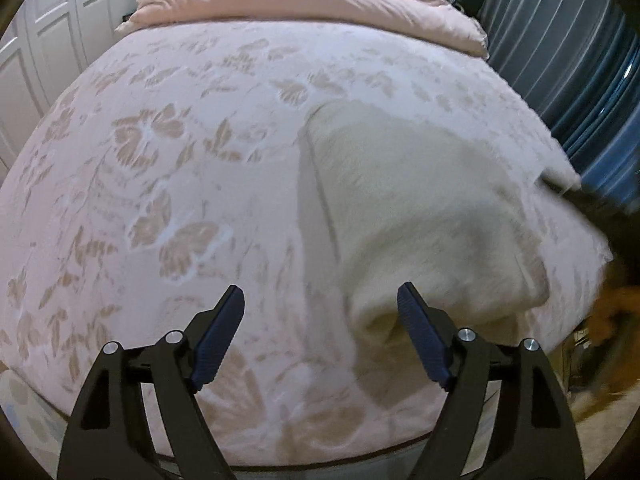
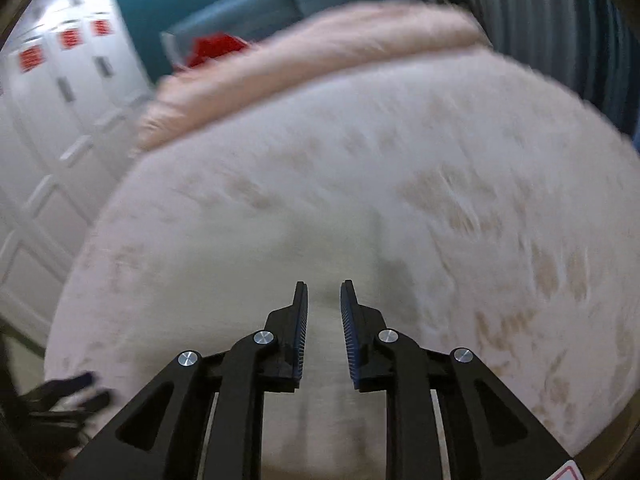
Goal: Fold small clothes
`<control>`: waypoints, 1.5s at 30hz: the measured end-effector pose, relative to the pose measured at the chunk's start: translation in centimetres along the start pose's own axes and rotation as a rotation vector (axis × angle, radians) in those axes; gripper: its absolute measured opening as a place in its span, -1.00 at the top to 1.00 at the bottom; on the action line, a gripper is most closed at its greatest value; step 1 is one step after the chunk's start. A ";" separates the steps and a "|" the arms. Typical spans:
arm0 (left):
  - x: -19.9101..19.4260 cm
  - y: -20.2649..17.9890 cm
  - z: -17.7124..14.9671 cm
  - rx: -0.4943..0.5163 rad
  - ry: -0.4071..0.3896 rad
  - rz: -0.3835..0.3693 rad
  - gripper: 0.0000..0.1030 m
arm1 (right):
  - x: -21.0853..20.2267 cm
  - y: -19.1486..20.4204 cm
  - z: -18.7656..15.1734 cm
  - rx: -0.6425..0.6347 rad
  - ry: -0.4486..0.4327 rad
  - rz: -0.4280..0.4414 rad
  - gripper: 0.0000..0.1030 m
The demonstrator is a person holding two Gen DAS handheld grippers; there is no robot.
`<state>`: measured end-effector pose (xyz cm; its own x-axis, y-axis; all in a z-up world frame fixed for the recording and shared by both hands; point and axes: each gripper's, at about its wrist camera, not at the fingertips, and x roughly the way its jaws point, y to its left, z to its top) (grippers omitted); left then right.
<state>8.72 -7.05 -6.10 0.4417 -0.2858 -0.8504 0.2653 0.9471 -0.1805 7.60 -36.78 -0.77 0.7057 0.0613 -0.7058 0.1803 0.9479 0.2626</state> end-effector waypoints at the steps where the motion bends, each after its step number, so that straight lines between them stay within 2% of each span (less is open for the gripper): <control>1: 0.0 0.3 -0.3 0.000 0.005 0.006 -0.49 | -0.6 1.4 0.2 -0.020 -0.005 0.047 0.64; 3: -0.2 0.9 -0.9 -0.010 0.014 0.009 -0.49 | -0.1 4.4 -0.2 -0.057 0.038 0.166 0.68; 4: -0.3 1.1 -1.1 -0.016 0.017 0.005 -0.51 | 0.8 5.7 -0.6 -0.084 0.065 0.191 0.74; 6: -0.5 1.5 -1.8 -0.022 0.025 0.002 -0.59 | 3.2 7.8 -1.9 -0.138 0.115 0.154 0.75; 9: -0.3 1.2 -2.8 -0.014 0.049 -0.013 -0.64 | 3.7 7.3 -2.8 -0.076 0.133 0.153 0.74; 13: 1.1 -1.3 -4.0 0.084 0.049 -0.025 -0.71 | 1.8 4.7 -3.4 -0.030 0.146 0.155 0.44; 14: 1.7 -1.7 -4.1 0.097 0.060 -0.019 -0.71 | 1.6 4.3 -4.0 -0.022 0.163 0.168 0.44; 17: 3.0 -2.2 -4.8 0.120 0.106 -0.011 -0.71 | 1.1 4.0 -7.7 0.068 0.277 0.343 0.41; 18: 3.0 -2.0 -5.1 0.118 0.107 -0.013 -0.71 | 1.7 4.2 -9.2 0.106 0.317 0.407 0.34; 19: 2.8 -1.7 -5.3 0.115 0.110 -0.015 -0.71 | 2.4 4.5 -10.4 0.118 0.331 0.423 0.24; 21: 2.2 -0.6 -5.8 0.112 0.109 -0.001 -0.71 | 4.2 5.4 -11.8 0.113 0.323 0.418 0.23; 23: 1.2 0.9 -6.0 0.111 0.090 0.050 -0.71 | 5.6 6.2 -11.8 0.111 0.281 0.431 0.23; 25: 0.2 2.6 -5.9 0.090 0.079 0.080 -0.71 | 6.3 7.3 -10.5 0.067 0.173 0.368 0.19; 27: -1.1 4.5 -5.6 0.051 0.057 0.094 -0.71 | 6.3 8.2 -9.1 0.041 0.087 0.344 0.18; 28: -1.7 5.2 -5.4 0.034 0.044 0.097 -0.71 | 6.3 8.5 -8.6 0.037 0.062 0.351 0.26; 29: -2.3 6.0 -5.2 0.012 0.029 0.100 -0.71 | 6.4 8.8 -8.3 0.035 0.055 0.368 0.49; 30: -2.6 6.5 -5.1 -0.004 0.021 0.101 -0.71 | 6.8 9.1 -8.3 0.039 0.087 0.415 0.89; 32: -3.3 7.4 -4.7 -0.031 0.003 0.102 -0.71 | 6.6 9.6 -9.2 0.054 0.117 0.432 0.90; 35: -3.7 8.3 -4.3 -0.051 -0.017 0.103 -0.71 | 6.7 11.0 -12.6 0.009 0.198 0.439 0.90; 37: -3.4 8.4 -4.0 -0.055 -0.014 0.103 -0.71 | 8.2 11.5 -15.0 0.029 0.309 0.463 0.96; 38: -3.2 8.3 -3.8 -0.057 -0.010 0.098 -0.71 | 9.2 12.2 -16.3 0.019 0.399 0.474 0.96; 39: -3.0 8.4 -3.5 -0.060 -0.004 0.091 -0.71 | 9.1 12.9 -16.8 -0.021 0.415 0.444 0.96; 41: -2.8 8.2 -2.9 -0.062 -0.002 0.074 -0.71 | 7.4 13.8 -16.5 -0.099 0.383 0.419 0.96; 44: -3.2 8.0 -2.2 -0.069 -0.025 0.051 -0.72 | 2.1 12.3 -13.1 -0.069 0.222 0.418 0.94; 45: -3.1 7.7 -1.9 -0.078 -0.027 0.030 -0.74 | 0.7 11.2 -11.3 -0.048 0.164 0.389 0.94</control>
<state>7.77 1.42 -5.77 0.4714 -0.2601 -0.8427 0.1842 0.9635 -0.1944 2.36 -22.60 -5.78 0.5959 0.4628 -0.6563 -0.1131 0.8575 0.5020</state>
